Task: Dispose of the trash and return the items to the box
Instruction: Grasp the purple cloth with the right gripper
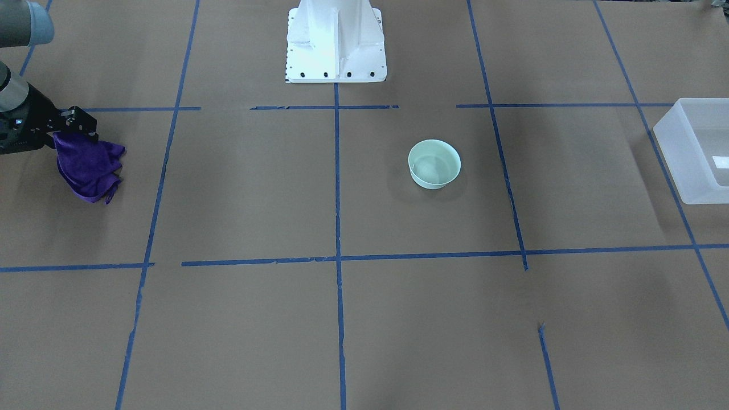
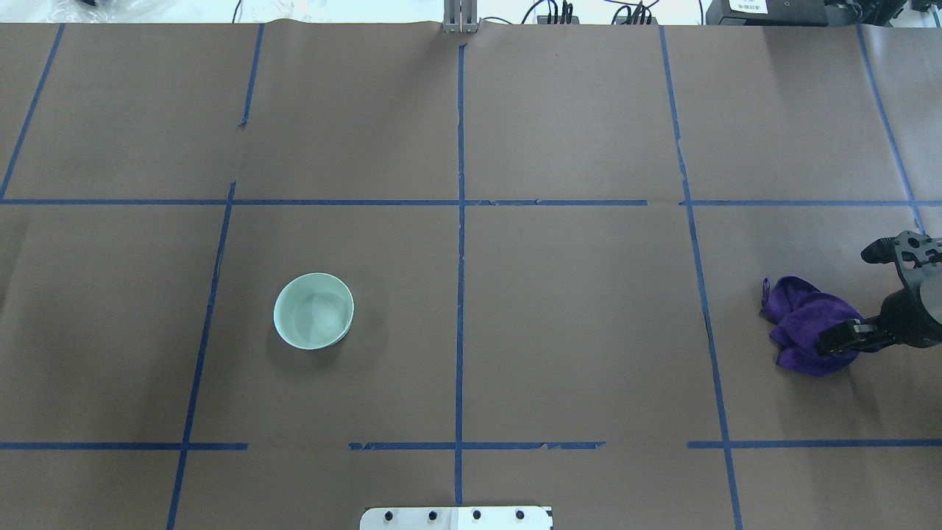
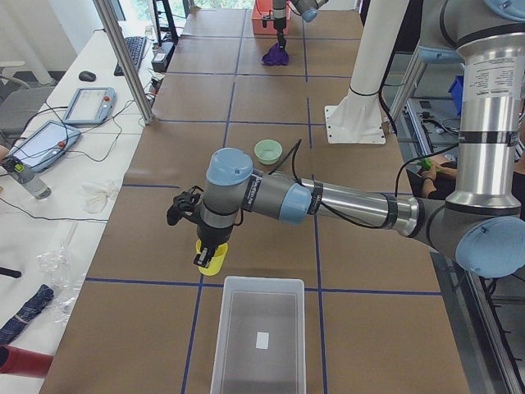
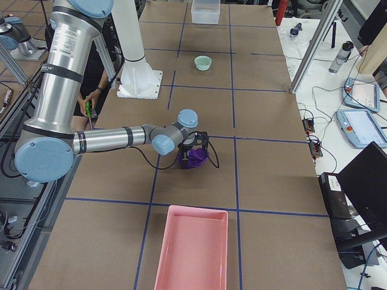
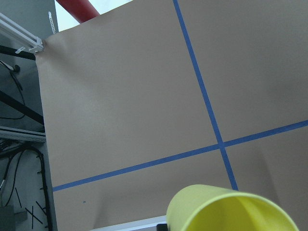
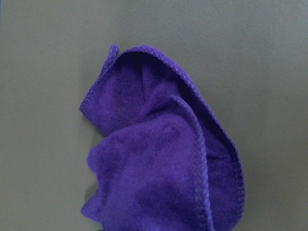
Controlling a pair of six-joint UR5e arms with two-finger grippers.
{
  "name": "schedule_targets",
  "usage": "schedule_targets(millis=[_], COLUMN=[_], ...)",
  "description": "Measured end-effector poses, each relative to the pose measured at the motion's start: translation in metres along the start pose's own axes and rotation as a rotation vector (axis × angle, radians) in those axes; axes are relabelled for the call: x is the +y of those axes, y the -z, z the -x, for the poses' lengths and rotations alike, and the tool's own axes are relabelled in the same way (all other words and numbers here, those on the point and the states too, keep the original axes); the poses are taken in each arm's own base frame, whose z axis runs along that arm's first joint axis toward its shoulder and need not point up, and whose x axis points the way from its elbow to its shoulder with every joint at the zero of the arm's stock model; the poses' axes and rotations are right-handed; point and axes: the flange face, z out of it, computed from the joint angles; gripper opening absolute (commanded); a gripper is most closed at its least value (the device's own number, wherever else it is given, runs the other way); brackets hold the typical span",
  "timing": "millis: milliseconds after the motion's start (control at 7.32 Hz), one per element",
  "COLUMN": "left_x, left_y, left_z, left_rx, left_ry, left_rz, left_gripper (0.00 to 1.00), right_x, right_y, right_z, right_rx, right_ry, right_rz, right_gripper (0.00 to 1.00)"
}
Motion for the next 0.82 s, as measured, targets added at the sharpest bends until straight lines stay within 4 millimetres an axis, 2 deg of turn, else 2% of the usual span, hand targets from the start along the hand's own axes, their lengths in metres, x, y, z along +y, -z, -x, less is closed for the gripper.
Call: schedule_targets(millis=[137,547,820], left_x=[0.005,0.030,0.041], left_y=[-0.017,-0.056,-0.074], left_z=[0.012,0.032,0.041], left_rx=[0.008,0.028,0.033], left_ry=[0.022,0.076,0.089], left_rz=[0.033,0.106,0.126], left_gripper=[0.00,0.00,0.00], right_x=[0.001,-0.001,-0.006], right_y=[0.000,0.011,0.039], right_z=[-0.001,0.008,0.010], right_rx=[0.003,-0.011,-0.035], right_ry=[-0.002,0.010,-0.002], right_rz=[0.000,-0.022,-0.070], right_gripper=[0.00,0.00,0.00])
